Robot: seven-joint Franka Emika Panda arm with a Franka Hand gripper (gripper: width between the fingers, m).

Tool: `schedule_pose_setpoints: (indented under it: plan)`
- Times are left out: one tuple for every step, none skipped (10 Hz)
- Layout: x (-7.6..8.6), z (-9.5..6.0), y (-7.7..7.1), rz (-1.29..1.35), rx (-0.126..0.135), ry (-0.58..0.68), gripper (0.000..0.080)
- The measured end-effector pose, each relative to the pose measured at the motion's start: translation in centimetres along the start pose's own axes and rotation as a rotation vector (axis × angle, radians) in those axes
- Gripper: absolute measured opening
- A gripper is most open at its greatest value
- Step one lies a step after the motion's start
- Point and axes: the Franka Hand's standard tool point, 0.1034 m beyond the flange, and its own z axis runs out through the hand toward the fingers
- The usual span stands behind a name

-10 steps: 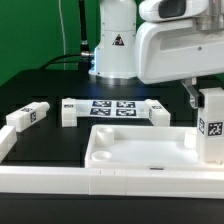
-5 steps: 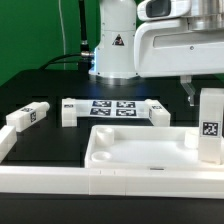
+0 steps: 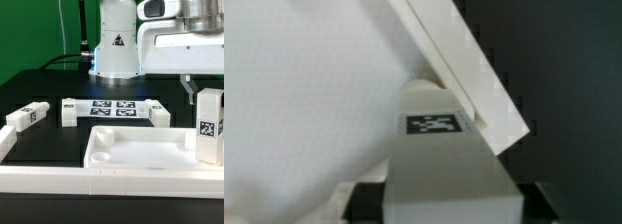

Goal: Assemble desk

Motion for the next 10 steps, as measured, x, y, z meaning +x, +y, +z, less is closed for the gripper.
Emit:
schedule_pose_setpoints:
  plan:
    - [-0.1, 0.1, -0.1, -0.040, -0.004, 0.000, 0.0292]
    - [-0.5, 0.1, -0.4, -0.077, -0.016, 0.001, 0.0459]
    - [-0.5, -0.1, -0.9, -0.179, -0.025, 0.008, 0.0615]
    - [-0.4, -0.3, -1.2, -0.288, -0.030, 0.017, 0.0615]
    - [-0.4, -0.2, -1.1, -0.321, -0.028, 0.015, 0.0639]
    - [-0.4, -0.2, -1.1, -0.423, -0.030, 0.014, 0.0647]
    - [-0.4, -0.2, -1.1, -0.492, -0.030, 0.012, 0.0647]
    - [-0.4, -0.1, -1.1, -0.552, -0.031, 0.011, 0.0647]
    - [-0.3, -0.2, -1.1, -0.663, -0.042, 0.018, 0.0649]
    - [-0.3, -0.2, -1.3, -0.787, -0.067, 0.035, 0.0649]
